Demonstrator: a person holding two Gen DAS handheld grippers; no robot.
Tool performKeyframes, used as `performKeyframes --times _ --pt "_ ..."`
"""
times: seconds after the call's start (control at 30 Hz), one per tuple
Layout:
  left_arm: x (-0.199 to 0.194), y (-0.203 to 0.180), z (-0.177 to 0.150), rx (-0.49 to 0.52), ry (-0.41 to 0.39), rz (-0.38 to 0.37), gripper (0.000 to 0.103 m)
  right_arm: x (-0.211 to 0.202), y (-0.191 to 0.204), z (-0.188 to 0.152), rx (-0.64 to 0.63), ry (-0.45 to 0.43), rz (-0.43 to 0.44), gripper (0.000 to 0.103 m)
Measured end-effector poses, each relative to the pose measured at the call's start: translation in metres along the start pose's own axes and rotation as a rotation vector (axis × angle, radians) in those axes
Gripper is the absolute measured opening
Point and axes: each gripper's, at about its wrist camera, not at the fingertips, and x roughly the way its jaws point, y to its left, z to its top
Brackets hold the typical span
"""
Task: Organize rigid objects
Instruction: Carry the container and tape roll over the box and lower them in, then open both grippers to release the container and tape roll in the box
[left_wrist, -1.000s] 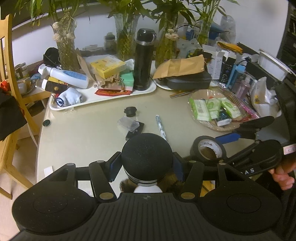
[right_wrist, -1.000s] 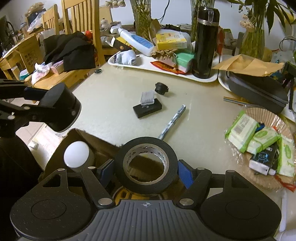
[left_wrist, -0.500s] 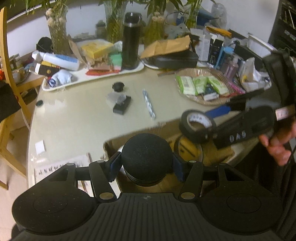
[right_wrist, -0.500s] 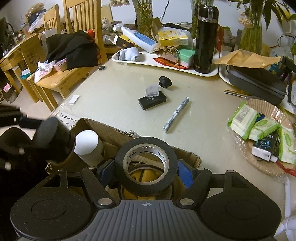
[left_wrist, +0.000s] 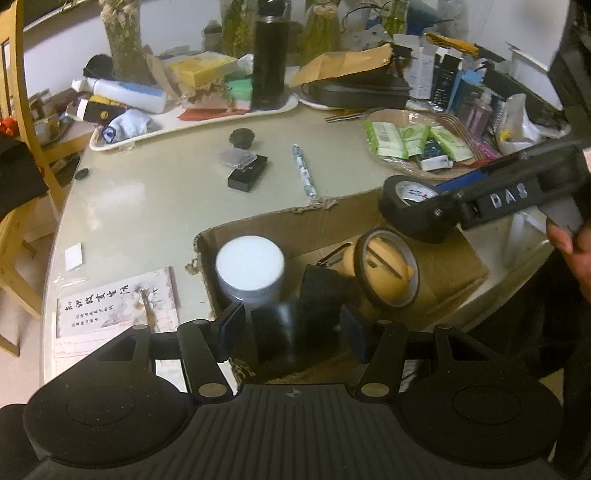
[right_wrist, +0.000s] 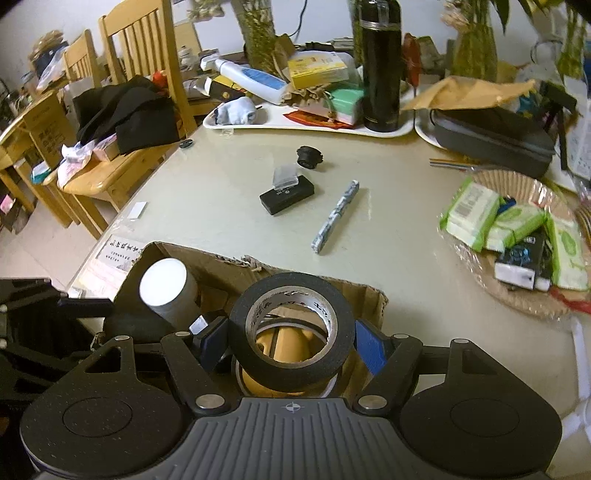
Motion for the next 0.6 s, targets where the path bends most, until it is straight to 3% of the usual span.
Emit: performKeyframes --times 0.07,0.27,0.43,0.47,0.5,0.53,0.6 --pt "-0.004 -0.003 -0.004 0.007 -0.016 0.016 0.062 -0.002 -0.001 -0.001 0.012 -0.004 0.011 0.075" --pt "-0.020 0.001 -0.015 -0.087 -0.078 0.031 0.062 -0.009 -0.001 -0.005 0.047 -0.014 0.041 0.075" --pt "-0.026 0.000 -0.018 -0.123 -0.075 0.071 0.062 -0.014 0.002 -0.009 0.061 -0.023 0.045 0.075" --pt "-0.026 0.000 -0.017 -0.129 -0.079 0.073 0.062 -0.014 0.003 -0.010 0.061 -0.027 0.039 0.079" --pt "-0.027 0.000 -0.017 -0.138 -0.084 0.074 0.062 -0.015 0.003 -0.011 0.062 -0.035 0.031 0.095" --pt "-0.027 0.000 -0.016 -0.146 -0.086 0.076 0.062 -0.016 0.002 -0.011 0.066 -0.042 0.024 0.102" --pt "-0.028 0.000 -0.014 -0.158 -0.089 0.083 0.062 -0.020 -0.002 -0.014 0.085 -0.060 0.021 0.103"
